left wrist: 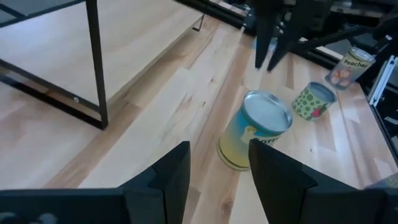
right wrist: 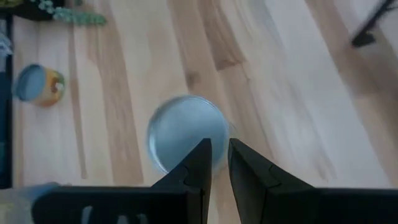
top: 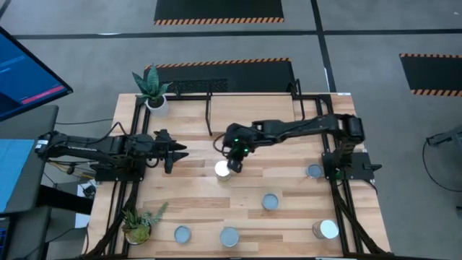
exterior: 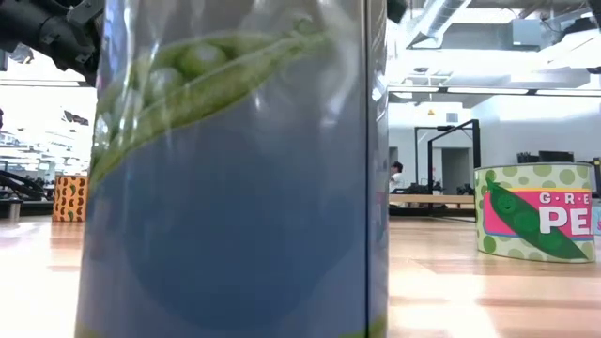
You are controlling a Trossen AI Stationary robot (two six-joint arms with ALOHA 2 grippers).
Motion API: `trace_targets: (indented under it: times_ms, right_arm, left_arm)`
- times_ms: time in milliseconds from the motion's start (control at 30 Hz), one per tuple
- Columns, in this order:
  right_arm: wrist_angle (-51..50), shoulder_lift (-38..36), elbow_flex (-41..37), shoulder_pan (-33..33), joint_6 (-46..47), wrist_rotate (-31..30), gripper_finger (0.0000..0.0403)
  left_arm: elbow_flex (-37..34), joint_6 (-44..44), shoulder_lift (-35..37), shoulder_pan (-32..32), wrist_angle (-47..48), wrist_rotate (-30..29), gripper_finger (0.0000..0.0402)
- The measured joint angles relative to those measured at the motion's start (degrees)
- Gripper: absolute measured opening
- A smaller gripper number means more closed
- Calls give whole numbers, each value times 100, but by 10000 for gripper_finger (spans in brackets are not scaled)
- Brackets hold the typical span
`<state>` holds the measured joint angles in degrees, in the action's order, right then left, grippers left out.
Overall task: Pick and place cans onto a shelf
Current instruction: Put the canned carrots on the shelf
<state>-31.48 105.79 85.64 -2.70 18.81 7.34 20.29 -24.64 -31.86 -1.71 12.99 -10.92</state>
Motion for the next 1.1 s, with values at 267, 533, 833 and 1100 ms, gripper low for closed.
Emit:
trace_targets:
  times_ms: [267, 533, 833, 1100]
  right_arm:
    - [-316, 732, 791, 45, 14, 32, 82]
    - [-456, 895, 869, 122, 15, 35, 82]
    - [-941, 893, 869, 135, 15, 19, 82]
    - [-964, 891, 867, 135, 16, 17, 82]
  left_arm:
    - [0, 193, 2, 2, 12, -35, 153]
    - [0, 331, 2, 2, 11, -42, 153]
    - [0, 434, 2, 2, -2, -44, 153]
    - [0, 465, 2, 2, -3, -44, 153]
